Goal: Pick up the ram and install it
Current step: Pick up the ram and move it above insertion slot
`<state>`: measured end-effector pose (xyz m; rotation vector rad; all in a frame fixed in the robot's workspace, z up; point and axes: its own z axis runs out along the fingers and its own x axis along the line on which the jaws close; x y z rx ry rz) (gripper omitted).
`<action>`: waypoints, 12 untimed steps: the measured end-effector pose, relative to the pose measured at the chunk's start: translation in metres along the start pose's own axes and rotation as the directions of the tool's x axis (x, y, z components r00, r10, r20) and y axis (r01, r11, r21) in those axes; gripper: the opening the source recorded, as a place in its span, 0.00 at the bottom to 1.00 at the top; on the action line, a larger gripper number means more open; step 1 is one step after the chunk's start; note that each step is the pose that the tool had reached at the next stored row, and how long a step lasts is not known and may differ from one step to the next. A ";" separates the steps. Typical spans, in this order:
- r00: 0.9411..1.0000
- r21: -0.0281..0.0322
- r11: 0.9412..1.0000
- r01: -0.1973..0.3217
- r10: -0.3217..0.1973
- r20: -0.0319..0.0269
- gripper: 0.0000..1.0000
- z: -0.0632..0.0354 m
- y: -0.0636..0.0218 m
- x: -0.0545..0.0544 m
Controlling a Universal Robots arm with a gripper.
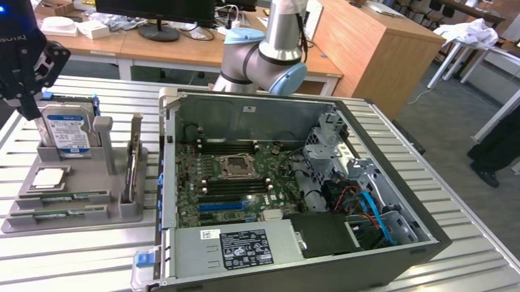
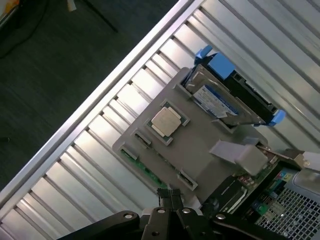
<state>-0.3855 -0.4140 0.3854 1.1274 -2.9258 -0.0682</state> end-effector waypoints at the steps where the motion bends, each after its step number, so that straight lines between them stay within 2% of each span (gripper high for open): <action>1: 1.000 0.000 1.000 0.016 -0.016 -0.001 0.10 0.0000 0.0000 0.000; 6: 0.995 -0.001 0.995 0.098 -0.098 -0.004 0.10 0.0000 0.0000 0.000; 12: 0.980 -0.003 0.980 0.198 -0.198 -0.008 0.10 0.0000 0.0000 0.000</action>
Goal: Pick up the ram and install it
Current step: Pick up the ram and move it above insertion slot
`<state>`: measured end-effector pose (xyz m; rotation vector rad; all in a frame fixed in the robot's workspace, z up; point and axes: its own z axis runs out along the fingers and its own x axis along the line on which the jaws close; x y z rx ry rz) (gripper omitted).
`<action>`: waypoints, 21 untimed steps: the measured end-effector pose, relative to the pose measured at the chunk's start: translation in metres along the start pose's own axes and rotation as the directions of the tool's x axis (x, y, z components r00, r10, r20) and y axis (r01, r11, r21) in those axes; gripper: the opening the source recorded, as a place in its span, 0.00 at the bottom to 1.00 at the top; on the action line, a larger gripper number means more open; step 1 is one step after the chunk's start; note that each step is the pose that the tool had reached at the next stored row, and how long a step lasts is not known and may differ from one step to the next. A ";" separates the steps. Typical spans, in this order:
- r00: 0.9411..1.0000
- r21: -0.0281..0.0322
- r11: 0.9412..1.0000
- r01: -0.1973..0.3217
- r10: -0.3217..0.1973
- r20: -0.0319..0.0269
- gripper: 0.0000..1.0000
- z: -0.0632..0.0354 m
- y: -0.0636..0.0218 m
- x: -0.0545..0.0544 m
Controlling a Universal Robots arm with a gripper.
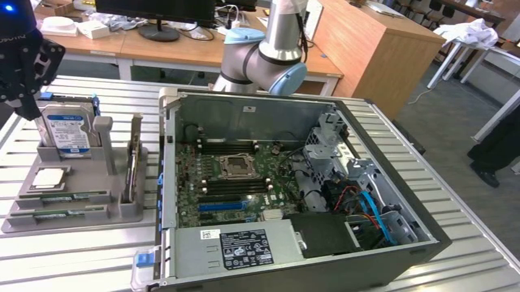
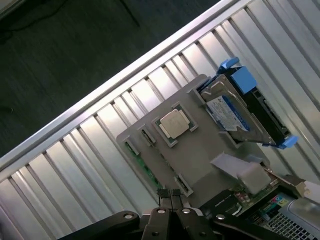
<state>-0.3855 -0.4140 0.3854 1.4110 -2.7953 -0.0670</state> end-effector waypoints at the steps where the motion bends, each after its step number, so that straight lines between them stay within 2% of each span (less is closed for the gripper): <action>1: 1.000 0.000 1.000 0.017 -0.017 -0.001 0.10 0.0000 0.0000 0.000; 6: 0.995 -0.001 0.995 0.103 -0.103 -0.004 0.10 0.0000 0.0000 0.000; 11: 0.982 -0.003 0.982 0.191 -0.191 -0.008 0.10 0.0000 0.0000 0.000; 15: 0.966 -0.004 0.966 0.257 -0.257 -0.011 0.10 0.0000 0.0000 0.000; 21: 0.936 -0.007 0.936 0.352 -0.352 -0.014 0.10 0.0000 0.0000 0.000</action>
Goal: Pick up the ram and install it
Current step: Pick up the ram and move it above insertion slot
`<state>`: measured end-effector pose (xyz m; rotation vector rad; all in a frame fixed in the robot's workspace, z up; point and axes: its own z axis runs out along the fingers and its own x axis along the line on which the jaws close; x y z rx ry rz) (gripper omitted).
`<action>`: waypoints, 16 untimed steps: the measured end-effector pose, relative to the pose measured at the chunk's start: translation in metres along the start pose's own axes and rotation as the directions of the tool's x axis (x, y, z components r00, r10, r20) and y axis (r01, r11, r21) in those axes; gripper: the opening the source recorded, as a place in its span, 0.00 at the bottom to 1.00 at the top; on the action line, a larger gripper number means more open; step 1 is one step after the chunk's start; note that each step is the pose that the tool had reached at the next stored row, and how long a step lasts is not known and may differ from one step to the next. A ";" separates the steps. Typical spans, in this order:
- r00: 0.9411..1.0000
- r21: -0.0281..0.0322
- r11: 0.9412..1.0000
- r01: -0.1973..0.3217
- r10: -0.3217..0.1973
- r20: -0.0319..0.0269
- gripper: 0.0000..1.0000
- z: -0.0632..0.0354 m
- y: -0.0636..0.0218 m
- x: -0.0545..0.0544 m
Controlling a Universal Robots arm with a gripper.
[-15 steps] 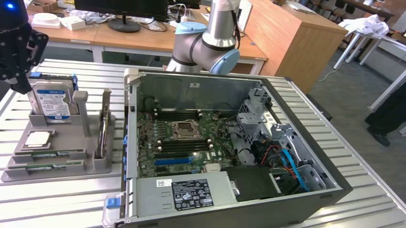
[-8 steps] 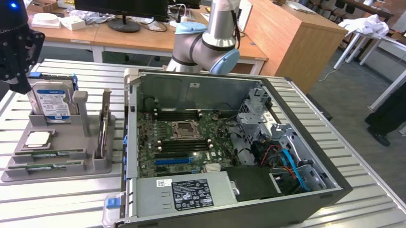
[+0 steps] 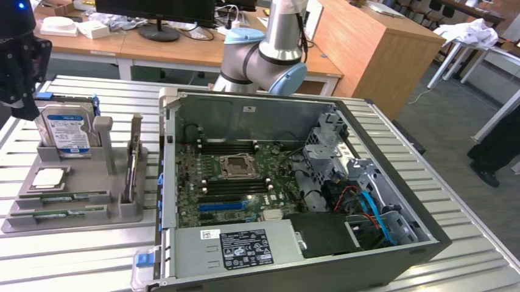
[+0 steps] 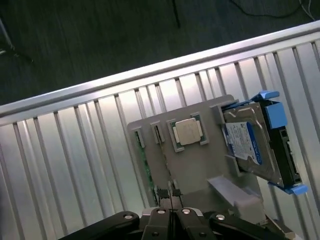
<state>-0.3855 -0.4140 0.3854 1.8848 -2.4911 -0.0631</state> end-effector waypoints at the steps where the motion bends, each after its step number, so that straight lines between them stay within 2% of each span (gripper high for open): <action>1: 1.000 0.000 1.000 0.017 -0.017 -0.001 0.10 0.0000 0.0000 0.000; 7: 0.994 -0.001 0.994 0.110 -0.110 -0.005 0.10 0.0000 0.0000 0.000; 13: 0.981 -0.003 0.981 0.195 -0.195 -0.008 0.10 0.0000 0.0000 0.000; 16: 0.976 -0.003 0.976 0.218 -0.218 -0.009 0.10 0.0000 0.0000 0.000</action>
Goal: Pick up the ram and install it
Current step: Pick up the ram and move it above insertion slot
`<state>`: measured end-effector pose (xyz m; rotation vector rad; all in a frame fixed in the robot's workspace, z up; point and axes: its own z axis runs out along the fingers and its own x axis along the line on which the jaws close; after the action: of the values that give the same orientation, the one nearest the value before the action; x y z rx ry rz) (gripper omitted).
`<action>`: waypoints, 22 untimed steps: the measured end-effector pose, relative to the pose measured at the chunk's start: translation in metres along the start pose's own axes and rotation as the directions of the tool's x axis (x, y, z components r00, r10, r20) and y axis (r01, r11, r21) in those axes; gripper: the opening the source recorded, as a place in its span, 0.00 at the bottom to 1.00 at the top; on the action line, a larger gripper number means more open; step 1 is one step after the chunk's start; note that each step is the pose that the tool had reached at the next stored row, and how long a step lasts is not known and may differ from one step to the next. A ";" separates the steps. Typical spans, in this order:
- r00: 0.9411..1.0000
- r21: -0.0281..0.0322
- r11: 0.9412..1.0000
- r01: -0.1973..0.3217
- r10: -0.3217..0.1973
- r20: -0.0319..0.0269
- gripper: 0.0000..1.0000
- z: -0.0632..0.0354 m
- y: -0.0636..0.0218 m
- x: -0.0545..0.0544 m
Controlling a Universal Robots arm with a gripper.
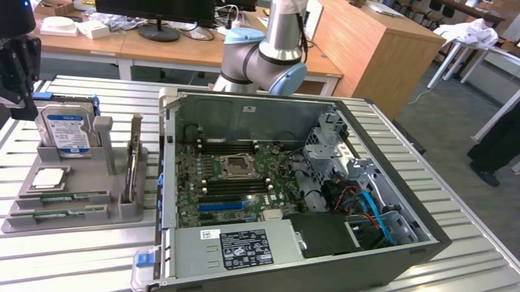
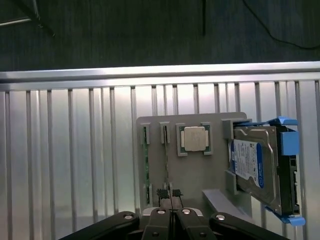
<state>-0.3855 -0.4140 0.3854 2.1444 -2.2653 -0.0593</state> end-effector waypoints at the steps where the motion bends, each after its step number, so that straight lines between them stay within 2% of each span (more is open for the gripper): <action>1: 1.000 0.000 1.000 0.001 -0.001 0.000 0.10 0.0000 0.0000 0.000; 22: 0.999 0.000 0.999 0.039 -0.039 -0.002 0.10 0.0001 0.0000 0.000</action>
<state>-0.3855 -0.4140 0.3853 2.1872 -2.2224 -0.0580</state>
